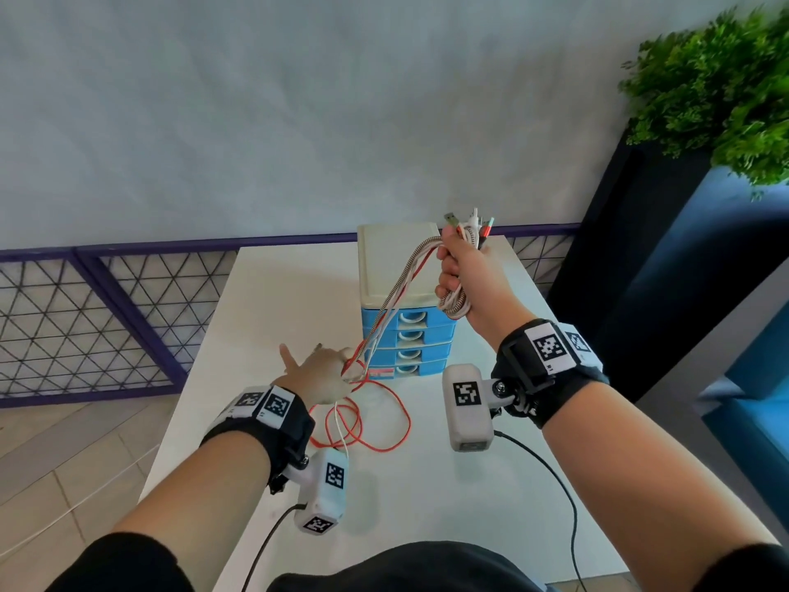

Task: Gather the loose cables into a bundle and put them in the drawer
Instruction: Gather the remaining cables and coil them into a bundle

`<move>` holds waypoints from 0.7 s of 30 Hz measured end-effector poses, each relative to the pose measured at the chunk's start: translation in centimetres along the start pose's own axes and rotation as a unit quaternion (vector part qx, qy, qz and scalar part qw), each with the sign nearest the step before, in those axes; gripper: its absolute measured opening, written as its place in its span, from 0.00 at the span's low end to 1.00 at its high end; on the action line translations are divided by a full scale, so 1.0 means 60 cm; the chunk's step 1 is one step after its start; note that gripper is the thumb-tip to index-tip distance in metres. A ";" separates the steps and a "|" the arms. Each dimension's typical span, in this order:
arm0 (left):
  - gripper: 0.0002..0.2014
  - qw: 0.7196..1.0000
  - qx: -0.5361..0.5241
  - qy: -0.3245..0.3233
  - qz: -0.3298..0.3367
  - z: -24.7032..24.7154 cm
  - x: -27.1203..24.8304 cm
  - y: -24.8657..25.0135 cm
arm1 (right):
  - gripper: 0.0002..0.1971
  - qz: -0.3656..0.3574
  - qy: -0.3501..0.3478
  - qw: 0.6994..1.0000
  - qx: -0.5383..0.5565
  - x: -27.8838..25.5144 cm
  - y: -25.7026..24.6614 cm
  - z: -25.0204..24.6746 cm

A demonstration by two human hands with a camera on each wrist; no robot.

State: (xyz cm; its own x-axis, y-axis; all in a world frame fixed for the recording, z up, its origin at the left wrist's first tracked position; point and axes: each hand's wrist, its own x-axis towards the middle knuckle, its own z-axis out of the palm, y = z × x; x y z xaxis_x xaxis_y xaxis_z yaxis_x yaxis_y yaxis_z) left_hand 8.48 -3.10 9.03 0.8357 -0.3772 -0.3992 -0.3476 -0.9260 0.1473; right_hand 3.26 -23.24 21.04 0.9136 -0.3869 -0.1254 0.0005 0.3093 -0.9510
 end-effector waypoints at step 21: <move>0.11 0.844 -0.459 0.188 0.203 -0.096 -0.031 0.038 | 0.16 0.065 -0.127 0.980 -0.140 -0.027 0.006 0.016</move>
State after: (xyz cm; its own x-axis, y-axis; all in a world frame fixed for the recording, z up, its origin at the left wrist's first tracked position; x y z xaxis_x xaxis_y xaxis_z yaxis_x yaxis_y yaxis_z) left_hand 8.57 -4.58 15.31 0.8629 -0.4847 0.1429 -0.3056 -0.2753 0.9115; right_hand 2.20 -21.66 21.17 0.9703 -0.1212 -0.2094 -0.2010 0.0781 -0.9765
